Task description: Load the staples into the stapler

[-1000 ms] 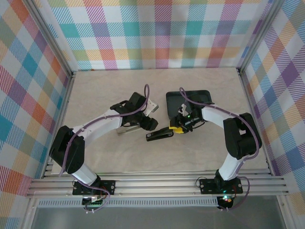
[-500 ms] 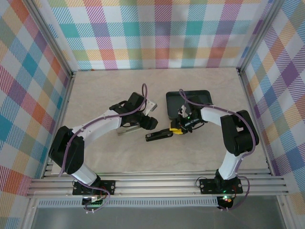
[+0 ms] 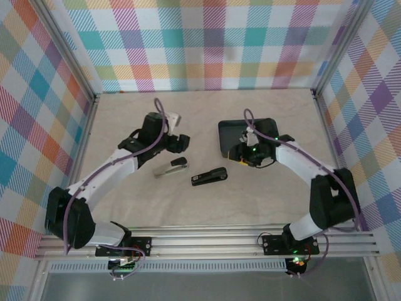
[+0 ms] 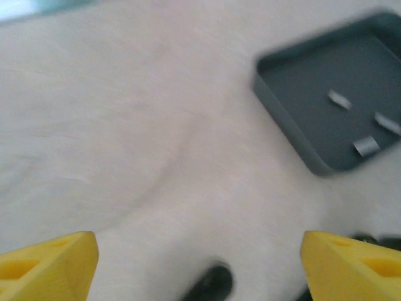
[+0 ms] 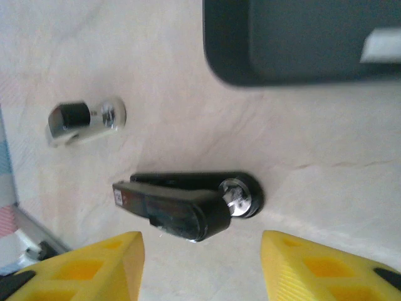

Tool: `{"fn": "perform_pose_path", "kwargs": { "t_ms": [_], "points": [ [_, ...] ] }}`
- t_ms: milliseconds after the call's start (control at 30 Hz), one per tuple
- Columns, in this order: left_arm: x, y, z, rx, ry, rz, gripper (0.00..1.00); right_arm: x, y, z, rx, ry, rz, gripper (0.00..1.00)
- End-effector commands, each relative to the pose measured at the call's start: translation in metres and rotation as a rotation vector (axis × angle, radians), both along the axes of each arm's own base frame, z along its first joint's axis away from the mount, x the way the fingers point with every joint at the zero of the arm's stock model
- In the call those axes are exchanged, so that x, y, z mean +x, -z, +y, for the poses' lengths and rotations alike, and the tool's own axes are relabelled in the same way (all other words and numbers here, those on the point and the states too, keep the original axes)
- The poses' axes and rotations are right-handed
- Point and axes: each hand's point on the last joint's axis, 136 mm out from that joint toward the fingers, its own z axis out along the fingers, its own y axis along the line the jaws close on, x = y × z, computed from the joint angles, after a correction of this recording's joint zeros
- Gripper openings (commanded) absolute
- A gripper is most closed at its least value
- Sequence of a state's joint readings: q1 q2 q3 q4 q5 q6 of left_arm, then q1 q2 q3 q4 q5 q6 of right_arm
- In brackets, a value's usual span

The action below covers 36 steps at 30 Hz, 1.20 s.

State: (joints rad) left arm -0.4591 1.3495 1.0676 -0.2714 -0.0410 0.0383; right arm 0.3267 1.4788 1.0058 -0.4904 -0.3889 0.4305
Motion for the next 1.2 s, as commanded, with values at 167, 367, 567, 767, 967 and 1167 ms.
{"fn": "perform_pose_path", "kwargs": {
  "t_ms": [167,367,567,767,967,1167],
  "points": [
    [0.018,-0.027,0.132,0.050,-0.537,-0.327,1.00,0.047,-0.031,-0.076,-0.317,0.135,-0.420,0.99],
    [0.006,0.034,0.181,0.079,-0.709,-0.328,1.00,0.065,-0.029,-0.117,-0.446,0.222,-0.647,0.99],
    [-0.003,0.077,0.192,0.137,-0.735,-0.305,1.00,0.059,-0.016,-0.136,-0.506,0.263,-0.803,0.99],
    [0.008,0.106,0.181,0.116,-0.657,-0.335,1.00,0.059,0.001,-0.135,-0.469,0.256,-0.912,0.99],
    [0.017,0.119,0.183,0.081,-0.632,-0.275,1.00,0.069,0.003,-0.138,-0.518,0.205,-1.009,0.99],
    [0.023,0.125,0.186,-0.005,-0.600,-0.279,1.00,0.080,0.026,-0.155,-0.472,0.282,-0.954,0.99]
  ]
}}
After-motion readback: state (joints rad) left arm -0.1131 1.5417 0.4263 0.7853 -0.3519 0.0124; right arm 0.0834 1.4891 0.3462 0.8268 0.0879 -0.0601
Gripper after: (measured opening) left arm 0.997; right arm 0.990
